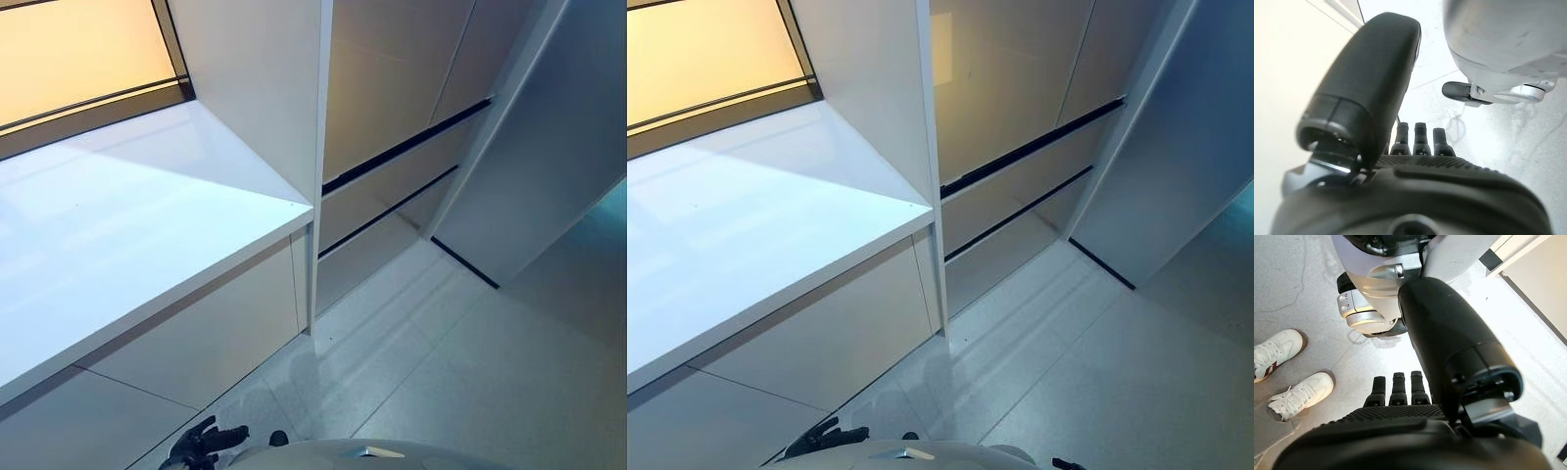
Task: Put drinks into fridge and close the fridge
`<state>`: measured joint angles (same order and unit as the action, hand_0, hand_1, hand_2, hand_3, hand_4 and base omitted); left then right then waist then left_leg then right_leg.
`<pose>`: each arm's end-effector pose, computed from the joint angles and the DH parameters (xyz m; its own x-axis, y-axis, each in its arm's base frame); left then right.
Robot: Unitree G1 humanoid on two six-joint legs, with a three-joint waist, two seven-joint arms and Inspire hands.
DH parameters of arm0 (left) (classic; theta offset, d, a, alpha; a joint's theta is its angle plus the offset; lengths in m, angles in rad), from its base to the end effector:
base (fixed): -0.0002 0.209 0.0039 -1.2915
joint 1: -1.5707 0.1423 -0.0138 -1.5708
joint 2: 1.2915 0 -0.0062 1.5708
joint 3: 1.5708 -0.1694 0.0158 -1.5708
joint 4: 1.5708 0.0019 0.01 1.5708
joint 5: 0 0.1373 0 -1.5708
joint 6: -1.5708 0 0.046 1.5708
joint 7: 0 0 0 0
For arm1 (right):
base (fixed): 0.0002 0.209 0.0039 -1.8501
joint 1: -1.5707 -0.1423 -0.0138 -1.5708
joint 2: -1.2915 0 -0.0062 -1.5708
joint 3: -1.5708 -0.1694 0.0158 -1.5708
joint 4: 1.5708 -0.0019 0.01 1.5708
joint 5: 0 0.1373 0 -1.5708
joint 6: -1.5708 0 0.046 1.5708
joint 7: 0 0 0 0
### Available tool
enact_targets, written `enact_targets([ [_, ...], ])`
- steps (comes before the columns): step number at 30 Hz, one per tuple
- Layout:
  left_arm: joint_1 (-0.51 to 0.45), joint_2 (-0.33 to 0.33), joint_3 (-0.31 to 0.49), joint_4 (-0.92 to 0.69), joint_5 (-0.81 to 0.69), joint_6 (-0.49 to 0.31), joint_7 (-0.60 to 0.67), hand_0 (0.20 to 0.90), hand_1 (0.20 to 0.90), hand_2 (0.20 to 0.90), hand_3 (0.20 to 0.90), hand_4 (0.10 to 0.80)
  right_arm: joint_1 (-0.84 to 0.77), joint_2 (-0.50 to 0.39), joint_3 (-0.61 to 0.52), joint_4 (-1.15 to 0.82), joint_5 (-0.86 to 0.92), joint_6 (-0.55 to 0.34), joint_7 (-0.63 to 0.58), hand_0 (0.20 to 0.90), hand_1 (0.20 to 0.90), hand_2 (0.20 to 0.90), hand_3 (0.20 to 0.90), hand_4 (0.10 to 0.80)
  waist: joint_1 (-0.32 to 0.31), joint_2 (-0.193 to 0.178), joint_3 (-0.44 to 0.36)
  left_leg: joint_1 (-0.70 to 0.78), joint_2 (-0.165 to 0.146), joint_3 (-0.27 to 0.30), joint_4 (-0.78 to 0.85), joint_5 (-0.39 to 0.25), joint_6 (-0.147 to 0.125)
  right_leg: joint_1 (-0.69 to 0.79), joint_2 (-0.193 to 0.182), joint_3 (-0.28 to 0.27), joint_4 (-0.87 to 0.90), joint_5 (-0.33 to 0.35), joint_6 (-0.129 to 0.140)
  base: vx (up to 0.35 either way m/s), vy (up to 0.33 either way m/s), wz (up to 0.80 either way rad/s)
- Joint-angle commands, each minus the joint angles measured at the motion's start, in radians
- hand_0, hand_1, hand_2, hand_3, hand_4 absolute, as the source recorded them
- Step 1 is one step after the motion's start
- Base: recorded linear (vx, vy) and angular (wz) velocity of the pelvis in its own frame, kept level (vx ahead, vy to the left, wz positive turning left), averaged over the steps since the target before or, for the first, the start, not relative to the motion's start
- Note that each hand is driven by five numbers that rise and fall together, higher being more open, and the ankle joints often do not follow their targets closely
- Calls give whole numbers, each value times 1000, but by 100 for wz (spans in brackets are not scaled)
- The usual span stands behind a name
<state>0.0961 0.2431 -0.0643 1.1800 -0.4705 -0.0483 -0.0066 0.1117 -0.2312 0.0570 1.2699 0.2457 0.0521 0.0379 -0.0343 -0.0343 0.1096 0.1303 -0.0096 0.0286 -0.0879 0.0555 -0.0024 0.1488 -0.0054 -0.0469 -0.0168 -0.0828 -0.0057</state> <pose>0.0476 0.2285 -0.1015 0.3343 0.2172 -0.9171 -0.3767 0.9228 0.0812 0.0216 -0.2256 -0.1070 0.1444 -0.1651 -0.9757 0.1833 0.9734 -0.1376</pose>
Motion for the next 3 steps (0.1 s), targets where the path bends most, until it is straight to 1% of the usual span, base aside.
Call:
enact_targets([
  [1,-51,-7,18,27,13,-45,1,900,900,900,900,800,-21,-16,39,1,-30,-8,30,900,900,900,900,800,-8,4,16,-10,-33,12,51,-107,35,-60,-3,-7,17,68,54,17,19,-7],
  [3,-52,-7,15,24,3,-36,-3,900,900,900,900,800,-22,-18,44,4,-29,-5,34,900,900,900,900,800,-8,4,14,-9,-33,12,50,-108,35,-59,-3,-7,15,68,54,6,7,-2],
])
